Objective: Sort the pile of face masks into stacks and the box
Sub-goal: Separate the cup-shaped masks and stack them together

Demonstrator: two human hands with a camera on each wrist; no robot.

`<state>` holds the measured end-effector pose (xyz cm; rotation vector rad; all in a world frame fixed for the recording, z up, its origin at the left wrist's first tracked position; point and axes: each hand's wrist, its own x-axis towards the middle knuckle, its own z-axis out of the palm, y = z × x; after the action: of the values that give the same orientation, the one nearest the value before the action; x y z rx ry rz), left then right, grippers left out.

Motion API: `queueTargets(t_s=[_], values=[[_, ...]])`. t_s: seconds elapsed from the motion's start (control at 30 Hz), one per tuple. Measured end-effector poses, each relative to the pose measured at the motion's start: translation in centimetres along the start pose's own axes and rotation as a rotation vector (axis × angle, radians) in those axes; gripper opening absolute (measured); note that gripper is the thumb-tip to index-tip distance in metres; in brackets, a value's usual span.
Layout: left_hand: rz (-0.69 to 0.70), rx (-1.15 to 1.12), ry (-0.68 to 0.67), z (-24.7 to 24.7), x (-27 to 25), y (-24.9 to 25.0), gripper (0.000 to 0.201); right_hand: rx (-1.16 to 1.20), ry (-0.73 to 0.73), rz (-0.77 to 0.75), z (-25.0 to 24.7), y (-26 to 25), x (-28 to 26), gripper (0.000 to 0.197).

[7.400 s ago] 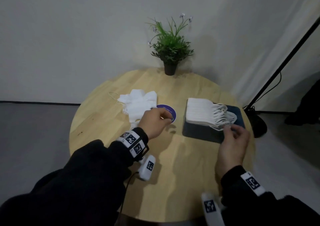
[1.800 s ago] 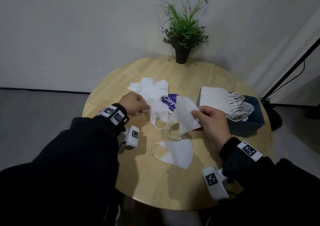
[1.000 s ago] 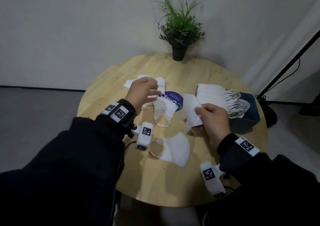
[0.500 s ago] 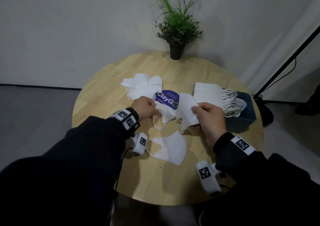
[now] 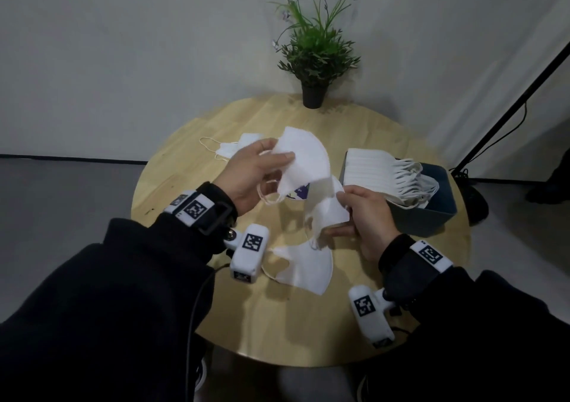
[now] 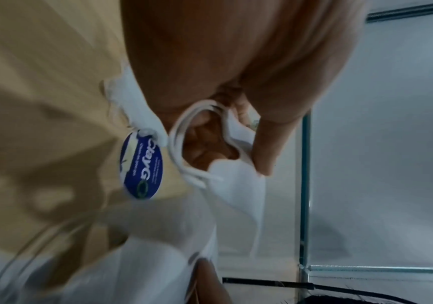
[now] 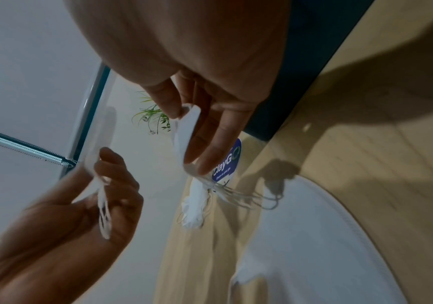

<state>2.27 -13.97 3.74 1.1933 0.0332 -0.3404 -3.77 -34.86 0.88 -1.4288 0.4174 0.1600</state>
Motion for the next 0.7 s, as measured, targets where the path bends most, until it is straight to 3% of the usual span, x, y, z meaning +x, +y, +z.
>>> queueTargets(t_s=[0.17, 0.3, 0.47, 0.53, 0.7], values=[[-0.126, 0.048, -0.165, 0.9, -1.4, -1.1, 0.029, 0.171, -0.087, 0.065, 0.7, 0.0, -0.4, 0.020], [-0.105, 0.403, -0.012, 0.5, -1.6, -2.3, 0.037, 0.239, -0.131, 0.031, 0.9, -0.4, -0.9, 0.023], [-0.079, 0.485, 0.001, 0.6, -1.4, -3.1, 0.046, -0.013, -0.130, -0.133, 0.8, 0.1, -1.0, 0.012], [-0.027, 0.538, -0.022, 0.6, -1.2, -3.0, 0.043, -0.083, -0.123, -0.182, 0.7, 0.2, -0.9, 0.004], [0.069, 0.502, -0.104, 0.5, -0.9, -2.8, 0.026, -0.121, -0.147, -0.225, 0.5, 0.2, -0.9, 0.009]])
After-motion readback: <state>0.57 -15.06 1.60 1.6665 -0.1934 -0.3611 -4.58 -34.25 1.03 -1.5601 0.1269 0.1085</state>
